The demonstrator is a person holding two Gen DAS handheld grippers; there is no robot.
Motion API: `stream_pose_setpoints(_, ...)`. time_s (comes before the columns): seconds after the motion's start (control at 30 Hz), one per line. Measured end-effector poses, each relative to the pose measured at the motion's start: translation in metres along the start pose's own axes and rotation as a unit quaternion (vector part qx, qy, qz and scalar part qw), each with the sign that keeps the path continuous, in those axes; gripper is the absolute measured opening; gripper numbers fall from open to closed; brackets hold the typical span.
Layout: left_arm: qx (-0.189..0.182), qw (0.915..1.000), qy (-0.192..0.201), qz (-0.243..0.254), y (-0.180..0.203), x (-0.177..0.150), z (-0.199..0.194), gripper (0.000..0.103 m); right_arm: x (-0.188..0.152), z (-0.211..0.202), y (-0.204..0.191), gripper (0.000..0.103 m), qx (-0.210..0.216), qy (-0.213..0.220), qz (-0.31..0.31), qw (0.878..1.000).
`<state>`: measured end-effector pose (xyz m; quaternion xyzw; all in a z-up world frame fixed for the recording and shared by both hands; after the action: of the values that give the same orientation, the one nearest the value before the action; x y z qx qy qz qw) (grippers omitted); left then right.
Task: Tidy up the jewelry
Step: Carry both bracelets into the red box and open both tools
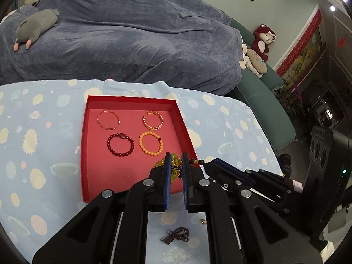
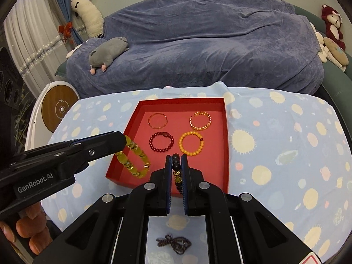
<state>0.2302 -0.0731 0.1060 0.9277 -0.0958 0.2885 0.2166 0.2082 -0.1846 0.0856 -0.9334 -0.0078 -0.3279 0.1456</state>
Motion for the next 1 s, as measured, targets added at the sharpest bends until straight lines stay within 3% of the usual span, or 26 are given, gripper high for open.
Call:
stream_pose_setpoints(0.13, -0.015, 0.9985, -0.028, -0.043, -0.026, 0.001, 0.035, 0.009, 0.001, 0.037, 0.01, 0.008, 0.019, -0.022, 0.031, 0.999)
stream_pose_setpoints(0.23, 0.009, 0.9971, -0.053, -0.054, -0.047, -0.01, 0.063, 0.009, -0.008, 0.065, 0.02, 0.008, 0.02, -0.046, 0.052, 0.997)
stream_pose_setpoints(0.37, 0.069, 0.9943, -0.072, -0.037, -0.071, -0.027, 0.086, 0.009, -0.026, 0.091, 0.036, 0.008, 0.002, -0.074, 0.06, 0.995)
stream_pose_setpoints(0.6, 0.161, 0.9838, -0.073, 0.027, -0.089, -0.04, 0.103, 0.009, -0.038, 0.111, 0.053, 0.008, -0.032, -0.095, 0.049, 0.994)
stream_pose_setpoints(0.83, 0.198, 0.9762, -0.074, 0.046, -0.096, -0.041, 0.115, 0.009, -0.035, 0.122, 0.045, 0.008, -0.058, -0.095, 0.006, 0.994)
stream_pose_setpoints(0.87, 0.2, 0.976, -0.073, 0.045, -0.097, -0.041, 0.116, 0.01, -0.034, 0.121, 0.043, 0.01, -0.062, -0.09, 0.002, 0.994)
stream_pose_setpoints(0.93, 0.207, 0.9757, -0.061, 0.04, -0.098, -0.039, 0.113, 0.01, -0.031, 0.118, 0.043, 0.026, -0.069, -0.081, 0.003, 0.994)
stream_pose_setpoints(1.0, 0.2, 0.9781, -0.048, 0.033, -0.097, -0.036, 0.109, 0.016, -0.03, 0.113, 0.044, 0.035, -0.066, -0.07, 0.011, 0.995)
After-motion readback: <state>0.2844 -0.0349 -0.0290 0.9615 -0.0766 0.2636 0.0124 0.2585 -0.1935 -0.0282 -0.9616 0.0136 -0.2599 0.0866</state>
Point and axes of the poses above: each gripper's, at about its wrist camera, not at the fingertips, and z roughly the way its jaws point, y to its right, x to its top, the point moved 4 cm from there along z, roughly the way its jaws point, and after that the axes turned 5 degrees about x, right-handed, at the moved point
